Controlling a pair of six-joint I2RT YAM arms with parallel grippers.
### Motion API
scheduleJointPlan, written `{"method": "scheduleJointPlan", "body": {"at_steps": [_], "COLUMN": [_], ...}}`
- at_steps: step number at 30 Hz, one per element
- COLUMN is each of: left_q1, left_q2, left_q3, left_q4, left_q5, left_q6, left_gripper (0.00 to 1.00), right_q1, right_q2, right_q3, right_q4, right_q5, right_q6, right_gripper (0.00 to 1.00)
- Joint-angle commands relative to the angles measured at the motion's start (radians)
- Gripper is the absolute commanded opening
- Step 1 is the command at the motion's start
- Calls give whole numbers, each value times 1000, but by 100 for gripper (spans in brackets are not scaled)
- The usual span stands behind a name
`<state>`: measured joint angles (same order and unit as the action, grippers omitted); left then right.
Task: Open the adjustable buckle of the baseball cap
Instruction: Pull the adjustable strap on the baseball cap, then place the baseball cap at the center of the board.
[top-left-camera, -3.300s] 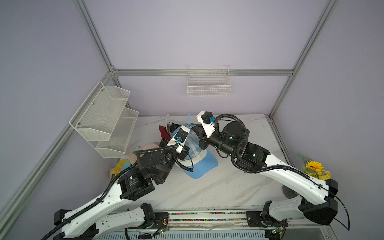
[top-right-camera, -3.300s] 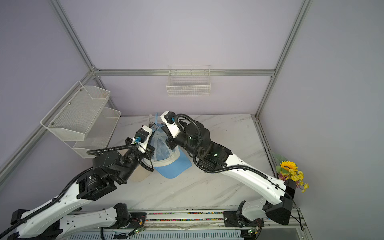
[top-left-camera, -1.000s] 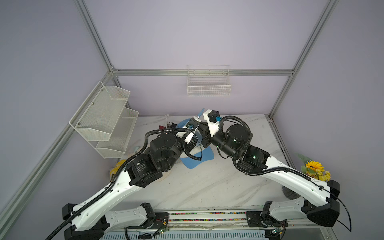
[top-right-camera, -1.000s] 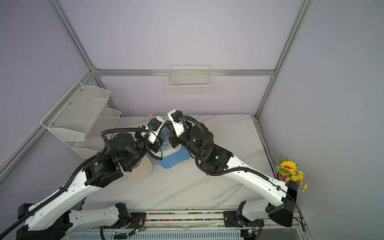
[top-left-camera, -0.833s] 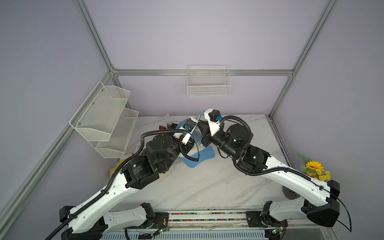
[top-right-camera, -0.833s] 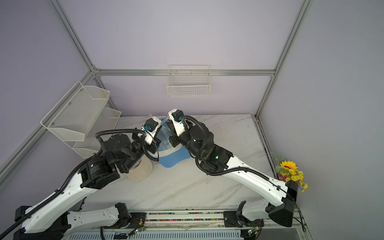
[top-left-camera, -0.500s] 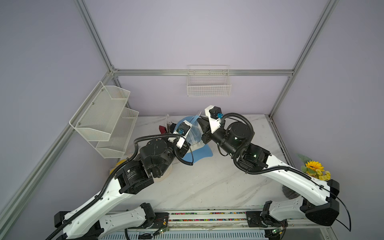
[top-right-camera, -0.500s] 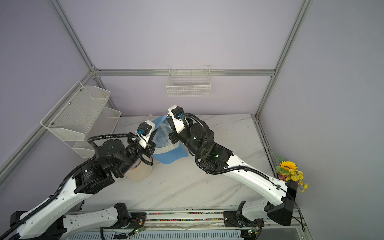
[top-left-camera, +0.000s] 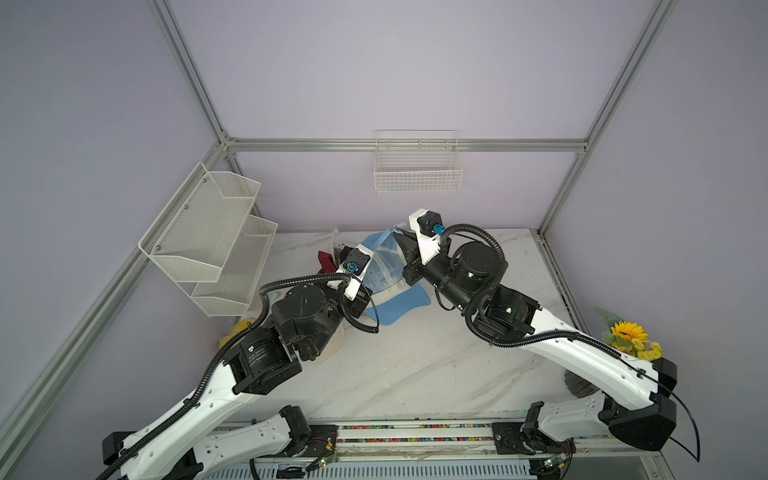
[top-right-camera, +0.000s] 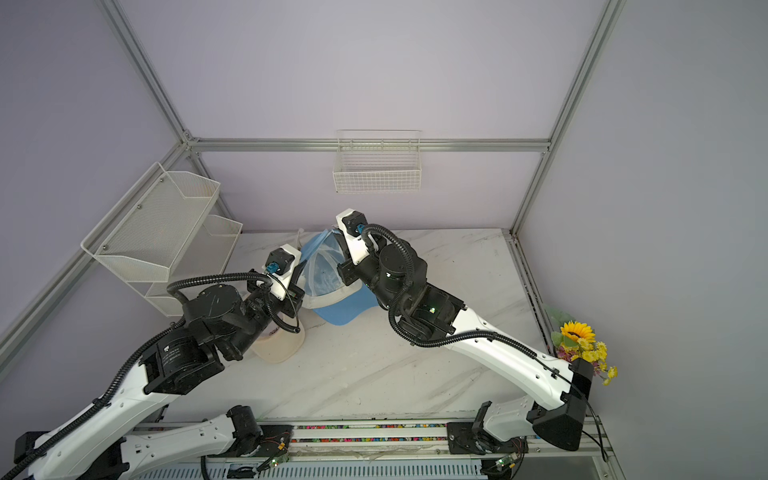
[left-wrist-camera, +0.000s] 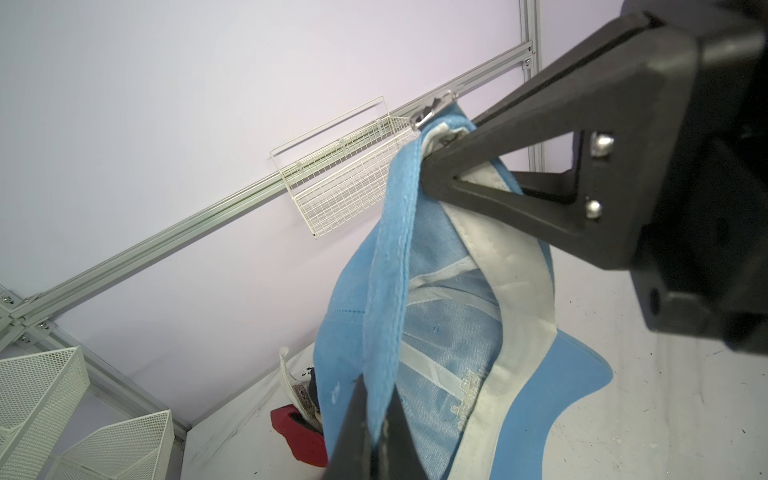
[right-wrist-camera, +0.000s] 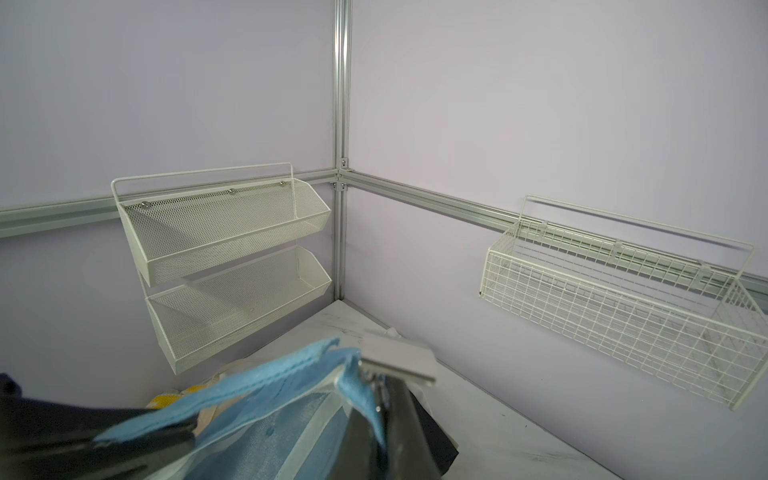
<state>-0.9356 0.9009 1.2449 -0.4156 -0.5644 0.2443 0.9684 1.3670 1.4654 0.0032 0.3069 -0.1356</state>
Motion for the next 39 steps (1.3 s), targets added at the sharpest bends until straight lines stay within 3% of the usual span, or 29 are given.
{"method": "scheduleJointPlan", "body": {"at_steps": [1,7,10,18,28,39], "left_q1": [15,87,204,331,410,446], "left_q2": [-22,-31,9,190,375,561], "left_q3": [-21,-102,-91,-10,33,60], "left_q4": [55,177,157,187,288,349], "left_q5": [-25,7,154,375,513,582], "left_q6": [-13,-36,-133,-227,-296,-329], "left_gripper": [0,0,0,0,0,0], "right_q1": [-11,-29,-59,-145,-249,-346], "right_q2": [-2,-12,-28,-33,34,105], "right_q3": [16,-3,-11,-32,-41,-66], "right_q4": [25,-19,-74,-180,-251,-299], "right_q5": [37,90,110,132,99,25], "right_q6": [-7,-18,-14,41,112,165], "right_gripper": [0,0,0,0,0,0]}}
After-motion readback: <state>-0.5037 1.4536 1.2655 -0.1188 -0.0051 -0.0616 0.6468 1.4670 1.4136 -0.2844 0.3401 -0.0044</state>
